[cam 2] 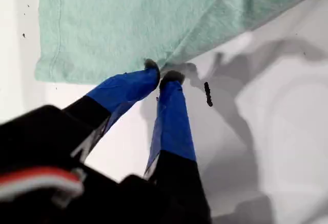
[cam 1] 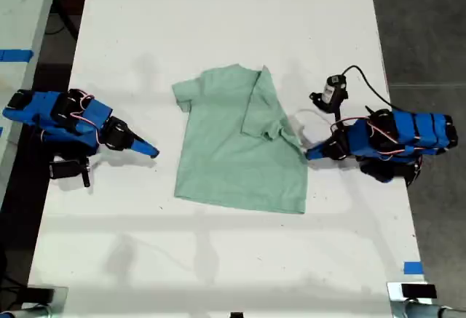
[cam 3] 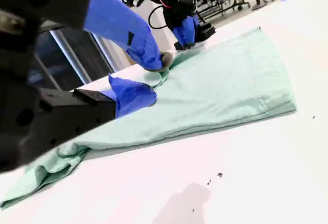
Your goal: Fold t shirt
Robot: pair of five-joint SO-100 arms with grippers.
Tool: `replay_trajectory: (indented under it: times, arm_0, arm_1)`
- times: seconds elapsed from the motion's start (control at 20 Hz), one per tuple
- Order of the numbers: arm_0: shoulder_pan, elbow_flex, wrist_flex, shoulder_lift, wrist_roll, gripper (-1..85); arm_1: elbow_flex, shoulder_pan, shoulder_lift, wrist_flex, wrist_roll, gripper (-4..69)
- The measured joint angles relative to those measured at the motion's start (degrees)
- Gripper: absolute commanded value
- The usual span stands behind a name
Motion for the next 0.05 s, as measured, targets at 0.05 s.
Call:
replay_trajectory:
  times: [0.05]
  arm_0:
    - [0.00, 0.00, 0.00, 0.00, 0.00, 6.0]
  arm_1:
    - [0.00, 0.00, 0.00, 0.00, 0.00, 3.7]
